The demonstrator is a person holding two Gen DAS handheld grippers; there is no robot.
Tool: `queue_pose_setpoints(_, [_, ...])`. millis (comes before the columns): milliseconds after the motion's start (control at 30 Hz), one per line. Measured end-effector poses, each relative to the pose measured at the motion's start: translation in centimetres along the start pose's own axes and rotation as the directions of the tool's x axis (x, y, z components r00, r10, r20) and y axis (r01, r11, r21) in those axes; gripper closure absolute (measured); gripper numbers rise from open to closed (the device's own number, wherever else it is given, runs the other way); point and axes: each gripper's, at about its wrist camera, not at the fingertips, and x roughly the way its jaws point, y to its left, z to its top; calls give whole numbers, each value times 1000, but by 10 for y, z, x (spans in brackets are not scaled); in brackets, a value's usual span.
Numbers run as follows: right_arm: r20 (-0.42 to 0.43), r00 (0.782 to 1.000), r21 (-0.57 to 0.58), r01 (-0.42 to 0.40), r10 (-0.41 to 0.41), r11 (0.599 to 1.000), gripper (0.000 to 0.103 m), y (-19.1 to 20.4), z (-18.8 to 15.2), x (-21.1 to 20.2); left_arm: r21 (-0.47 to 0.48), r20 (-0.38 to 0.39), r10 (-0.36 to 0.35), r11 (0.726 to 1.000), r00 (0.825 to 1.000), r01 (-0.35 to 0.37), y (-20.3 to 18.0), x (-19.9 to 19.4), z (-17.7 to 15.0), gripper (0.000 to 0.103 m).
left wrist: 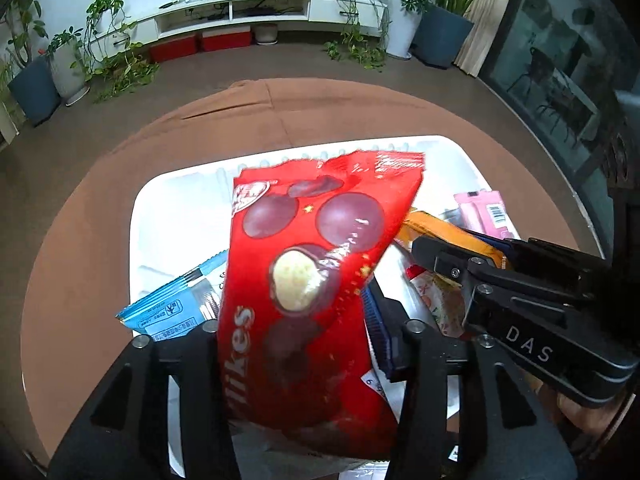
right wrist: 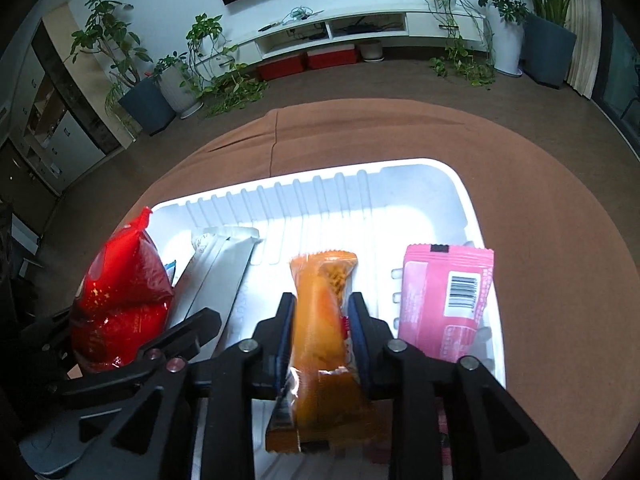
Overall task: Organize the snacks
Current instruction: 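Open both tools to release the red bag and orange bar in the tray, then withdraw both tools from the tray toward the remaining snacks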
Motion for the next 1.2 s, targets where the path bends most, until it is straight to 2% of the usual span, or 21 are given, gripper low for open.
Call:
queue_pose_setpoints(300, [20, 1000, 13, -9, 9, 1000, 62, -6, -3, -13, 3, 23, -9, 1000, 1000, 9, 3, -9, 0, 39])
queue_pose_setpoints(433, [38, 999, 3, -18, 17, 1000, 56, -3, -5, -22, -12, 40, -21, 1000, 999, 21, 9, -18, -2, 37])
queue_pose_setpoints(500, [43, 999, -4, -21, 21, 1000, 55, -1, -5, -26, -20, 54, -24, 999, 998, 25, 12, -25, -3, 32])
queue_pose_setpoints(767, [99, 994, -8, -45, 46, 999, 43, 2, -13, -61, -41, 108, -50, 998, 993, 55, 17, -72, -26, 28])
queue_pose_setpoints(967, [121, 990, -22, -65, 67, 998, 38, 6, -25, -89, -61, 133, -62, 996, 989, 71, 29, -106, -55, 27])
queue_pose_setpoints(1100, [163, 982, -49, -90, 97, 995, 26, 8, -40, -119, -79, 155, -56, 994, 986, 69, 41, -131, -90, 18])
queue_pose_setpoints(1200, [200, 972, -60, -111, 121, 992, 19, 7, -57, -144, -108, 157, -67, 991, 985, 85, 49, -143, -122, 16])
